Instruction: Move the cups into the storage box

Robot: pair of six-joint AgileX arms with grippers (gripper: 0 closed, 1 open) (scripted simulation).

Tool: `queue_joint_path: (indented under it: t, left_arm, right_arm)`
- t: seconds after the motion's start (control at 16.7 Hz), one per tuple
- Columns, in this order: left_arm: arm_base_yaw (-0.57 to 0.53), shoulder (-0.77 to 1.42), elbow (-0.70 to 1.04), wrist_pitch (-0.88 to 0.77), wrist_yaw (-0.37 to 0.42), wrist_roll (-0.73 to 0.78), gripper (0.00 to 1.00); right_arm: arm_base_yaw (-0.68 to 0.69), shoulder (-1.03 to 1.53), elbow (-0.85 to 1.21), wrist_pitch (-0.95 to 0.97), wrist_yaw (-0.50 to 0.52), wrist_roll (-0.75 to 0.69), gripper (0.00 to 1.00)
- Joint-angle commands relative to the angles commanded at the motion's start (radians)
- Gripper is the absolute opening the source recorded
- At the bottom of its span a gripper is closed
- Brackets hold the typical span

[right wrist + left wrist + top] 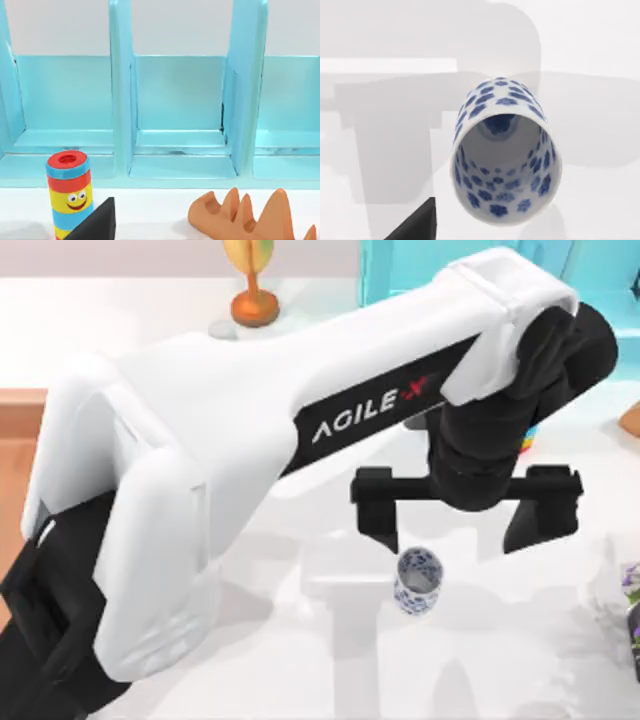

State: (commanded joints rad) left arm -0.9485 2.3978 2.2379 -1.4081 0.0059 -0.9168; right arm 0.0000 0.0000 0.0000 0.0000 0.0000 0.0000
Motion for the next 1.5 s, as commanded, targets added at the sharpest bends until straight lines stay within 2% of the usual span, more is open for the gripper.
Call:
queue_joint_path:
  t: [0.3, 0.6, 1.38, 1.5]
  left_arm:
    - [-0.001, -0.007, -0.233, 0.224, 0.000, -0.001, 1.00]
    - [-0.002, -0.006, -0.257, 0.248, 0.000, -0.002, 1.00]
    - [-0.002, -0.006, -0.257, 0.248, 0.000, -0.002, 0.02]
    - [-0.002, -0.006, -0.257, 0.248, 0.000, -0.002, 0.00]
  right_arm:
    - [0.000, 0.000, 0.000, 0.000, 0.000, 0.000, 1.00]
    - [0.000, 0.000, 0.000, 0.000, 0.000, 0.000, 1.00]
    - [0.000, 0.000, 0.000, 0.000, 0.000, 0.000, 1.00]
    - [0.000, 0.000, 0.000, 0.000, 0.000, 0.000, 1.00]
